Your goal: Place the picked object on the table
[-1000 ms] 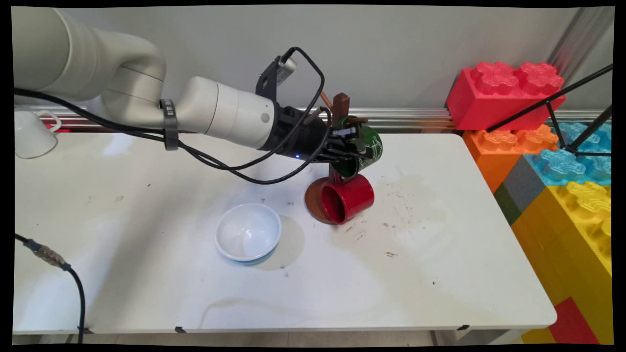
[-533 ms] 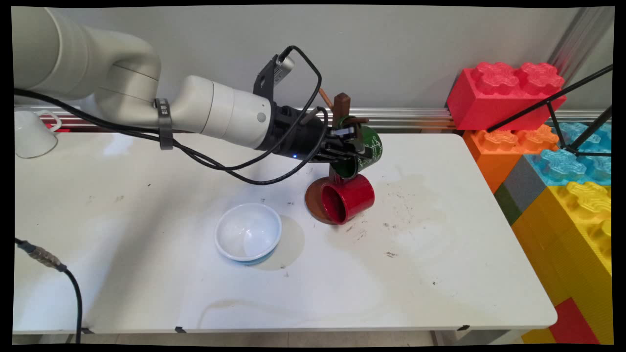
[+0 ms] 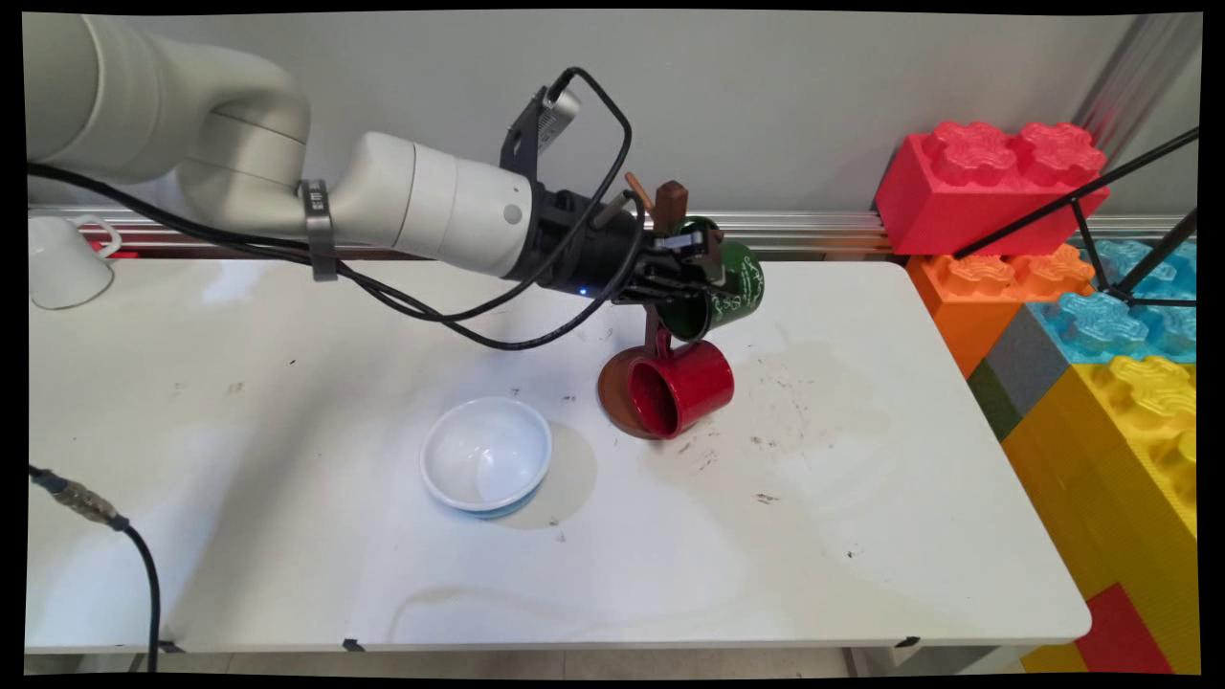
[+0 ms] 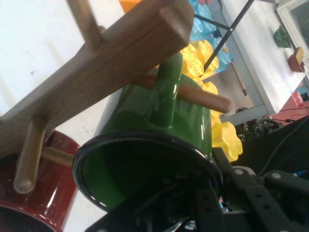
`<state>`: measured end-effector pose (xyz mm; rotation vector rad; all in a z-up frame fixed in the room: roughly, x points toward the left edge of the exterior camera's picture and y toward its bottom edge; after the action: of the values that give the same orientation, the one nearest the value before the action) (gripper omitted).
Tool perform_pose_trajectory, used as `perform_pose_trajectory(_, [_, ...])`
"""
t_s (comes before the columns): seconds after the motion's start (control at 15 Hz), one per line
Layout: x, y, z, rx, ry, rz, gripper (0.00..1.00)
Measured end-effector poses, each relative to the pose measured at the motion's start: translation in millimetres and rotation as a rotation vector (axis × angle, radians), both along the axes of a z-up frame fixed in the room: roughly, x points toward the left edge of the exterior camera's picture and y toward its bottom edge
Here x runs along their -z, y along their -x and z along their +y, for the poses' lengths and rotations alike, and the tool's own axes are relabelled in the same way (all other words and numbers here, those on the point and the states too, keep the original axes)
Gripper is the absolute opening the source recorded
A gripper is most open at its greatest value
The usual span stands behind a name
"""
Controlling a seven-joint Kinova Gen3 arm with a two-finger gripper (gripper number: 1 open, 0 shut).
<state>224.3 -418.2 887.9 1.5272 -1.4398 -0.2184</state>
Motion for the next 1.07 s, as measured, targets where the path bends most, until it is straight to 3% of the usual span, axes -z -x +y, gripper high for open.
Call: perform_pose_trajectory(1.07, [-18, 1, 8, 0.079, 0.049, 0.051, 0.00])
